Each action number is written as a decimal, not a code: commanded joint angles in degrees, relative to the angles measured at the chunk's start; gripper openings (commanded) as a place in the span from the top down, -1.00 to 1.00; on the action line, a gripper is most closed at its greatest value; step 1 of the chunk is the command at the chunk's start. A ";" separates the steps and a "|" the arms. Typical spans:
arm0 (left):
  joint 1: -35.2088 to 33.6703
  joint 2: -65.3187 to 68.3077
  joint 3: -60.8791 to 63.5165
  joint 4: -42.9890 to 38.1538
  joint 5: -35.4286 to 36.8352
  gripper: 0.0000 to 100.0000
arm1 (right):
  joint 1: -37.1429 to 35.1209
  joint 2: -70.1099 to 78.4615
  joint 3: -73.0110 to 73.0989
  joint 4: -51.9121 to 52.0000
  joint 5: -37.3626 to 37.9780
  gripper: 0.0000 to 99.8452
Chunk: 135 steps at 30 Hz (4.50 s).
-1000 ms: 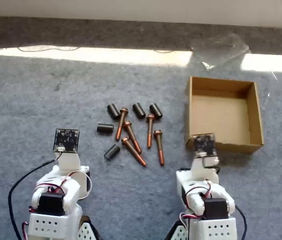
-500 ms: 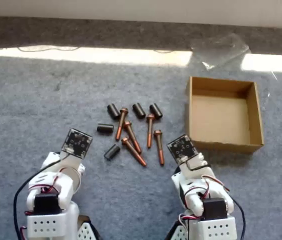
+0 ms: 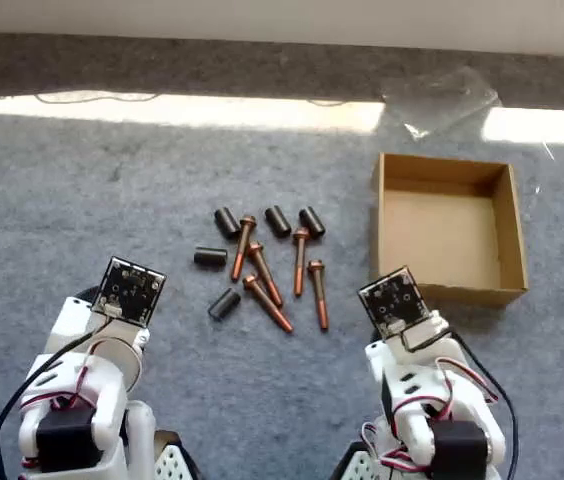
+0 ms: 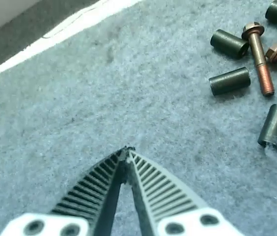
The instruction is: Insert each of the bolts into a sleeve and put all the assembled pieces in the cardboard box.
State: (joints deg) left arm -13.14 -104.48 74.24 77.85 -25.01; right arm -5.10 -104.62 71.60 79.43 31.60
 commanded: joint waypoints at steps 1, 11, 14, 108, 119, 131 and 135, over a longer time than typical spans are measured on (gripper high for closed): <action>-0.57 0.22 -5.23 0.26 -0.44 0.98 | 0.66 1.01 -5.85 0.31 0.88 0.79; 0.48 26.95 -20.97 0.26 -0.26 0.98 | 1.27 25.27 -20.26 0.75 -5.98 0.79; 4.26 35.56 -21.85 0.09 -0.18 0.98 | 1.27 35.03 -26.59 0.75 -9.05 0.78; -3.56 77.14 -18.24 -30.68 23.38 0.68 | -11.38 154.68 -119.96 8.13 -5.89 0.76; -3.56 77.49 -18.24 -30.77 23.38 0.68 | -11.38 154.68 -119.96 7.87 4.75 0.62; -3.47 77.49 -18.24 -30.77 23.21 0.68 | -13.67 155.21 -124.53 6.90 4.84 0.62; -3.47 77.49 -18.24 -30.77 23.21 0.68 | -13.67 155.30 -124.53 6.81 4.84 0.62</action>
State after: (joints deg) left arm -16.31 -26.86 56.48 47.96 -2.07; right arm -18.11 51.25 -50.24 87.52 35.82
